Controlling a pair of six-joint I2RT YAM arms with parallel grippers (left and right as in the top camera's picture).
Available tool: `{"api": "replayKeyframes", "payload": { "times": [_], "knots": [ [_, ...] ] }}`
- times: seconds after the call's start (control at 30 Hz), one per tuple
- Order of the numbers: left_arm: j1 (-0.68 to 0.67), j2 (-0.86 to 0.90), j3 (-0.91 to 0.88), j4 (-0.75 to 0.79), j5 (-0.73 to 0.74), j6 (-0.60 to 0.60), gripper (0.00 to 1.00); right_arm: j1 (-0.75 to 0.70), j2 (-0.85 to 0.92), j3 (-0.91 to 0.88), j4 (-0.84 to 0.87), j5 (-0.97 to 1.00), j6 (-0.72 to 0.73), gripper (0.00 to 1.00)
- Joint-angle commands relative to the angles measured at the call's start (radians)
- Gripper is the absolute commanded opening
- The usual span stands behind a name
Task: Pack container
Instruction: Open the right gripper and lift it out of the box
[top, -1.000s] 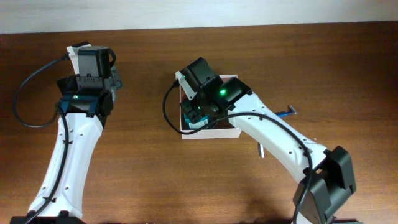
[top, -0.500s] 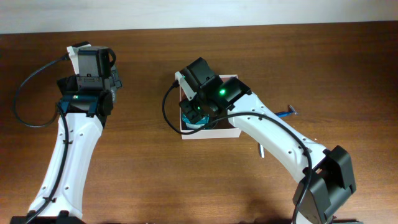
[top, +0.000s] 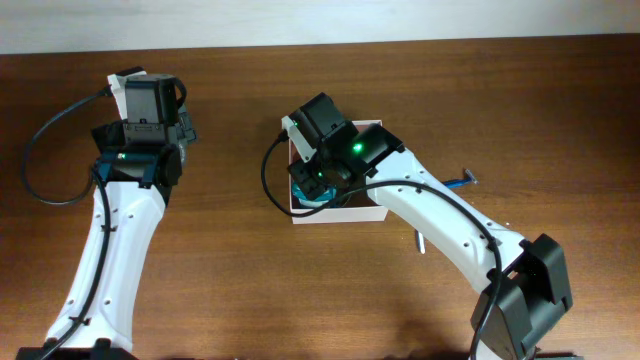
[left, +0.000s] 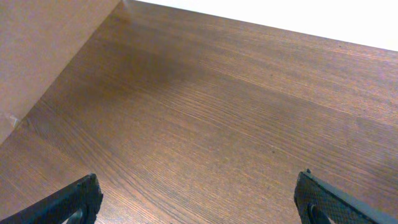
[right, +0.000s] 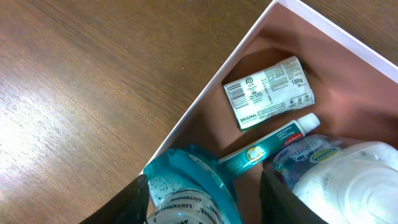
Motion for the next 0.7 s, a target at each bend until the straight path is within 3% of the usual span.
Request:
{"api": "replayKeyframes", "payload": {
  "times": [0.0,0.27,0.67],
  "knots": [
    [0.003,0.006,0.007,0.002,0.000,-0.003,0.99,0.004,-0.009,0.047,0.003,-0.001,-0.013,0.54],
    [0.003,0.006,0.007,0.002,0.000,-0.003,0.99,0.003,-0.062,0.074,0.004,0.012,-0.062,0.75],
    [0.003,0.006,0.007,0.002,0.000,-0.003,0.99,0.003,-0.141,0.074,0.003,0.143,-0.061,0.77]
  ]
}}
